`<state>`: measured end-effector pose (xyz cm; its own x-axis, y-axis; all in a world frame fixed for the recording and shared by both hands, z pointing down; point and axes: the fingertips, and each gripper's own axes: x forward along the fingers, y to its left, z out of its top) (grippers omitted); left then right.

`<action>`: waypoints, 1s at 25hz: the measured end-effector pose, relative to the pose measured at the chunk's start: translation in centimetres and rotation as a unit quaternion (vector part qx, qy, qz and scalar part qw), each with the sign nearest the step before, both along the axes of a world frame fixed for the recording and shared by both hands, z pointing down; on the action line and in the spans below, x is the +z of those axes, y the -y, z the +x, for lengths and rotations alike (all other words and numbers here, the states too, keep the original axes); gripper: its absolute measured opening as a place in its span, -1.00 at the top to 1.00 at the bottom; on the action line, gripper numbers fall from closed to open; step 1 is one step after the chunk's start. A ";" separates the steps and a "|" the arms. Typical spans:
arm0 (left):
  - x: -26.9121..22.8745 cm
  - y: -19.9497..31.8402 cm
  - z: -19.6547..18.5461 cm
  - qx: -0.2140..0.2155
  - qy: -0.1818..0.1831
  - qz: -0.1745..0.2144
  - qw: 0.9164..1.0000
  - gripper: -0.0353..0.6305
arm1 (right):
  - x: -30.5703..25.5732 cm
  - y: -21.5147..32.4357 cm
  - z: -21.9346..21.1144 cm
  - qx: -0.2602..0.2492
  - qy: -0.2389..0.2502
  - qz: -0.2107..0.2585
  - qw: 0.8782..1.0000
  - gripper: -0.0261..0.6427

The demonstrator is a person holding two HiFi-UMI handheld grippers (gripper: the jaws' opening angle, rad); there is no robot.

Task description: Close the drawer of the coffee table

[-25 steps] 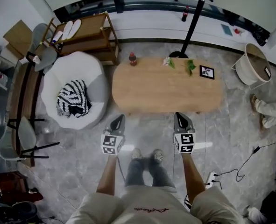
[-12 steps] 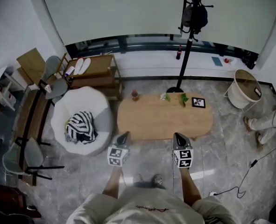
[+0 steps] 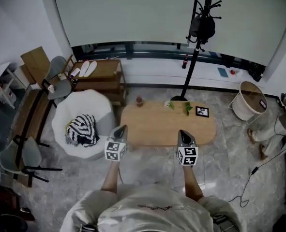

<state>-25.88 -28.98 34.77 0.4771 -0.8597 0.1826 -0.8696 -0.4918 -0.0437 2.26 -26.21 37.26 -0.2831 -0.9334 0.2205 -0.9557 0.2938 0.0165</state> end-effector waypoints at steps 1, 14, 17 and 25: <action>-0.1 0.2 -0.3 -0.002 -0.002 0.002 1.000 0.89 | -0.3 0.4 -0.2 -0.001 0.001 0.003 1.000 0.91; -0.4 2.6 -0.7 0.003 0.000 0.005 1.000 0.89 | -2.7 3.5 -1.5 -0.010 0.000 0.031 0.999 0.91; -0.6 2.9 -0.2 0.008 0.000 0.007 1.000 0.89 | -2.8 3.7 -1.2 -0.009 -0.002 0.030 1.000 0.91; 0.1 2.5 0.3 0.012 0.007 0.002 1.000 0.89 | -2.0 3.0 -1.3 -0.011 -0.005 0.020 1.000 0.91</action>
<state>-25.53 -31.47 34.87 0.4944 -0.8492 0.1854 -0.8572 -0.5117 -0.0581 0.96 -29.22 35.28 -0.3011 -0.9352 0.1862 -0.9489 0.3132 0.0386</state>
